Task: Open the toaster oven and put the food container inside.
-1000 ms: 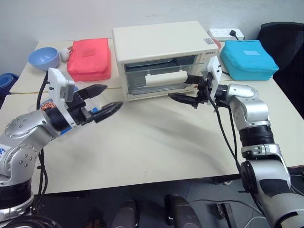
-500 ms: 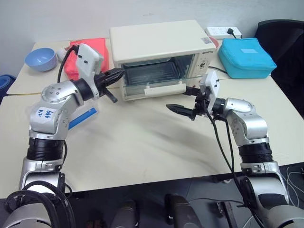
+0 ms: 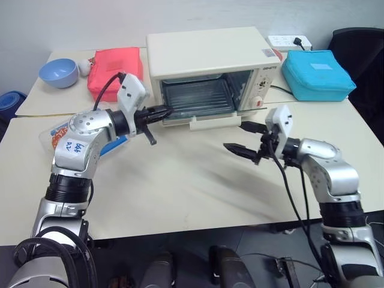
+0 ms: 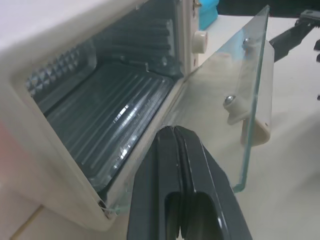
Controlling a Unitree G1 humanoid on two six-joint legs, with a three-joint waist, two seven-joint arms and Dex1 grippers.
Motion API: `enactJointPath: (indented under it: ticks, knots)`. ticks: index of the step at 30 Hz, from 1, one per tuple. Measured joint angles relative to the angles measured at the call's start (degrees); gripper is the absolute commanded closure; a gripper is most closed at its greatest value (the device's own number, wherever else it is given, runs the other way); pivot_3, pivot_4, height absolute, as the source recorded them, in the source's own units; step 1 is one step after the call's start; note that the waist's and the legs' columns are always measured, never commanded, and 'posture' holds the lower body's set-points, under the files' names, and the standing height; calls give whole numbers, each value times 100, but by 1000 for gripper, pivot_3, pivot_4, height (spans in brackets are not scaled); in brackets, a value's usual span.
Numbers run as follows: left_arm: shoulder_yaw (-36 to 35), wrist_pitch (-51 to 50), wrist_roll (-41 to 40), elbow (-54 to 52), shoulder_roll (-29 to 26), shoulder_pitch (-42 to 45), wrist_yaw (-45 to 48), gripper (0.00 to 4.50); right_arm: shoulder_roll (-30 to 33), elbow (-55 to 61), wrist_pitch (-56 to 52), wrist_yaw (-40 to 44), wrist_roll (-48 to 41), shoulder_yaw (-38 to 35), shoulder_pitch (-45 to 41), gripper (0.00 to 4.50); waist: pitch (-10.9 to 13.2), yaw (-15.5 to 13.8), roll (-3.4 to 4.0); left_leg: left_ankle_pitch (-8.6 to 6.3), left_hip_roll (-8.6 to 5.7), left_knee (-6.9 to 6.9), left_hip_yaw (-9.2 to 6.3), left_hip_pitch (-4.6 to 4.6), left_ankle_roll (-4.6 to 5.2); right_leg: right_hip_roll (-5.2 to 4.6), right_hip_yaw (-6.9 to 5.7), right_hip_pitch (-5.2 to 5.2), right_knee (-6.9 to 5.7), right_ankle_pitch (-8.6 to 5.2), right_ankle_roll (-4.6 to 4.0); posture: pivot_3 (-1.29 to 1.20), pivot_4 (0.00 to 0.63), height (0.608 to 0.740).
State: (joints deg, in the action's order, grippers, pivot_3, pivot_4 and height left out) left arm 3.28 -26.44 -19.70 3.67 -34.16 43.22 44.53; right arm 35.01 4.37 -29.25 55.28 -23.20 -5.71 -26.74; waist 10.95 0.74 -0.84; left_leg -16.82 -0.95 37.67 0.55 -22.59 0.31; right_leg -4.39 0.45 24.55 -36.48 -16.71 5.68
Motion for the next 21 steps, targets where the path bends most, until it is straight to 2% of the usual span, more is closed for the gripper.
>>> enactJointPath:
  ticks: [5, 9, 15, 21]
  knots:
    - [273, 110, 248, -143, 82, -304, 141, 4479, 773, 864, -567, 215, -548, -616, 998, 0, 0, -85, 0, -14, -1, 26, 0, -2, 30, -3, 2, -7, 6, 3, 5, 0, 150, 740]
    - [539, 171, 543, -65, 253, -410, 125, 4479, 1120, 1372, -942, 298, -1074, -1130, 1239, 0, 2, -80, -3, -16, 0, 34, -1, 6, 38, -2, 4, -16, 6, 6, 11, 0, 150, 740]
    - [739, 241, 935, 123, 324, -440, 69, 4479, 1205, 1567, -1334, 47, -1604, -1475, 1050, 0, 2, -81, -3, -17, 0, 33, -1, 13, 38, -2, 4, -20, 4, 6, 11, 0, 150, 740]
    - [814, 222, 1247, 96, 212, -660, 62, 4479, 1202, 1555, -1368, -149, -1727, -1298, 715, 0, 2, -80, -3, -19, -1, 33, -5, 8, 41, -5, 8, -19, 10, 6, 11, 0, 150, 740]
